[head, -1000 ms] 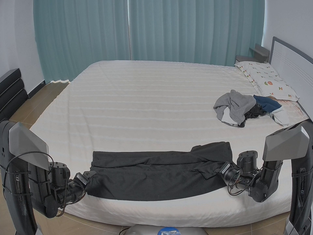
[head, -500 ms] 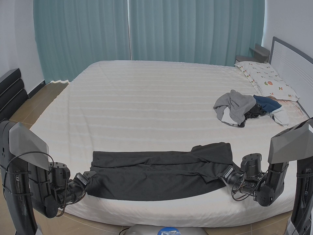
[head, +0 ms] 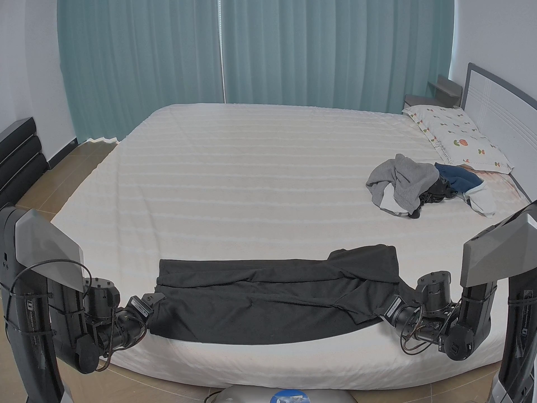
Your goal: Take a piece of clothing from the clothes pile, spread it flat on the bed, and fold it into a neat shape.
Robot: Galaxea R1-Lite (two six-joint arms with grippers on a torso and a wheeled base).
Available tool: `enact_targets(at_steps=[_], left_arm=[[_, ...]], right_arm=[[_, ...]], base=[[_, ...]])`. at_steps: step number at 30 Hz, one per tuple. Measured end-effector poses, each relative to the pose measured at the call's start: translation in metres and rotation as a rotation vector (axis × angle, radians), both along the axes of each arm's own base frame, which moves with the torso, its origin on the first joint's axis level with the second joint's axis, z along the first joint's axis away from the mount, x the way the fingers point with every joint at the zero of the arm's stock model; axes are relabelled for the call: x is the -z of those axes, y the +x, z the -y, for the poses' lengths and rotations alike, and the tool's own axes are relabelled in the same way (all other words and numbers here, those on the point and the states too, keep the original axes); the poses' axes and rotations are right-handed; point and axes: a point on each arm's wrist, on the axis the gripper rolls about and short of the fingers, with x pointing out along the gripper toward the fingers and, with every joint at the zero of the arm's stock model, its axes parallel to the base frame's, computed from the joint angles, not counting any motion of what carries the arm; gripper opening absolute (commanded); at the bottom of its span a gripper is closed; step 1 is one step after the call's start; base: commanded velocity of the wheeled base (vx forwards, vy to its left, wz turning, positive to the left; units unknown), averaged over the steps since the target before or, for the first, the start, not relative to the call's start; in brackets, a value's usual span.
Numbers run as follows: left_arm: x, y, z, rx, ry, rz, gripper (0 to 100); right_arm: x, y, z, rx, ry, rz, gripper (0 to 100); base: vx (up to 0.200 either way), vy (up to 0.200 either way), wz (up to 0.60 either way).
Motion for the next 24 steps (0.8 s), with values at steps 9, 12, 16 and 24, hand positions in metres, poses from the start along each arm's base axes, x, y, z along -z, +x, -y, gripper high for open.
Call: enact_targets(at_steps=[9,12,16,24], left_arm=[[-0.001,0.002,0.0,-0.01,0.003,0.01,100],[-0.004,0.003,-0.002,-0.017,0.0,0.023,100],[-0.011,0.007,-0.006,-0.031,-0.006,0.061,100],[-0.021,0.033,-0.01,-0.005,0.052,0.19,100]], right_arm=[[0.001,-0.002,-0.001,-0.017,0.003,0.0,100],[-0.009,0.001,0.003,-0.002,0.029,0.063,100],[-0.024,0.006,0.018,0.036,0.071,0.143,100],[-0.026,0.014,0.048,0.08,0.15,0.145,100]], base=[[0.0,0.0,0.0],[0.0,0.0,0.0],[0.0,0.0,0.0],[0.0,0.0,0.0]])
